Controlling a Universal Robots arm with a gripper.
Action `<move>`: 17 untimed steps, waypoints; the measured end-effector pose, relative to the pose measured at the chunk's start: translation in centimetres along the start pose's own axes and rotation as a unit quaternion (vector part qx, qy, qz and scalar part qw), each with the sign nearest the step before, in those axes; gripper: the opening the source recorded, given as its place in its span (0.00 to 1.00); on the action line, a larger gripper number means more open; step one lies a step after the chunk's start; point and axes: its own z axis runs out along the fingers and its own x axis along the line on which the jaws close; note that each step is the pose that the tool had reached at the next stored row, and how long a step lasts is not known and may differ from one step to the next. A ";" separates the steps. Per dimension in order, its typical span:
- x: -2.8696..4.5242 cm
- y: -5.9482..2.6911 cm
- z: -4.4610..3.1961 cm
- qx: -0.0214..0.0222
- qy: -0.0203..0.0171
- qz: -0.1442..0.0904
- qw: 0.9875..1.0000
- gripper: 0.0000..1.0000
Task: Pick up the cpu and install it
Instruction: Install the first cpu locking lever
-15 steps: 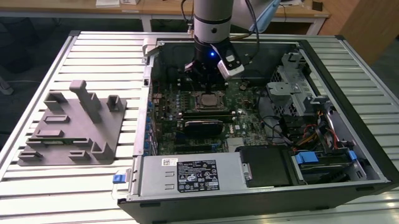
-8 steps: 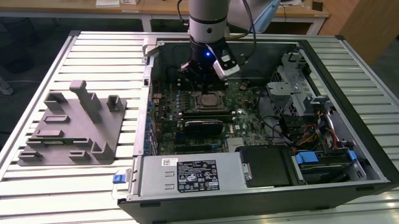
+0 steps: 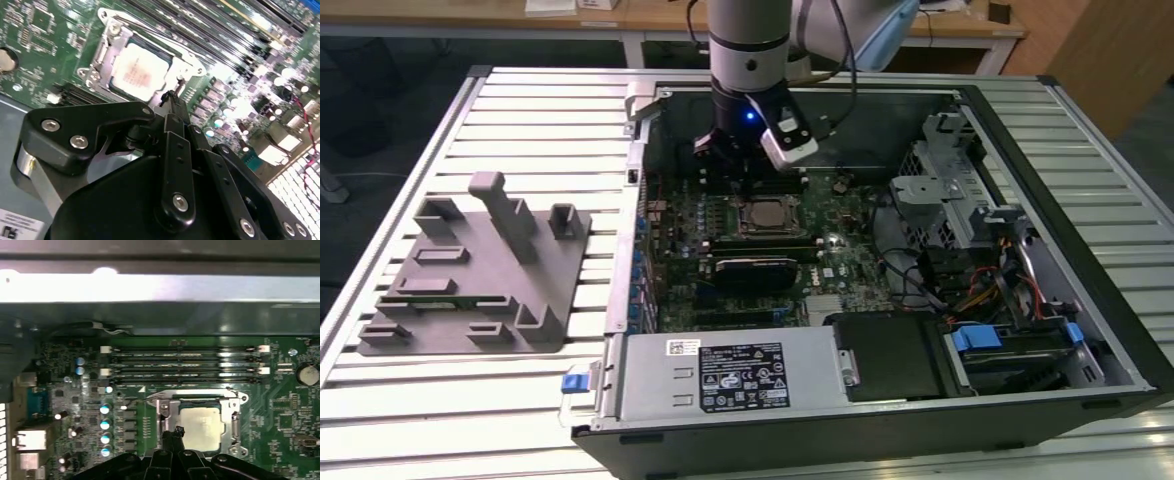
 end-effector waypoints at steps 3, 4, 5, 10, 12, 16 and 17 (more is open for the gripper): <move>0.72 -0.01 -0.03 0.000 0.000 0.000 1.000 0.11; 0.96 -0.02 -0.04 0.000 0.000 0.000 1.000 0.11; 1.21 -0.02 -0.04 0.000 0.000 0.000 1.000 0.11; 2.23 -0.04 -0.09 0.000 0.000 0.000 1.000 0.11; 2.59 -0.05 -0.10 0.000 0.000 0.000 1.000 0.11; 3.07 -0.06 -0.12 -0.004 0.000 0.000 1.000 0.11; 3.12 -0.06 -0.12 -0.008 0.000 0.000 1.000 0.11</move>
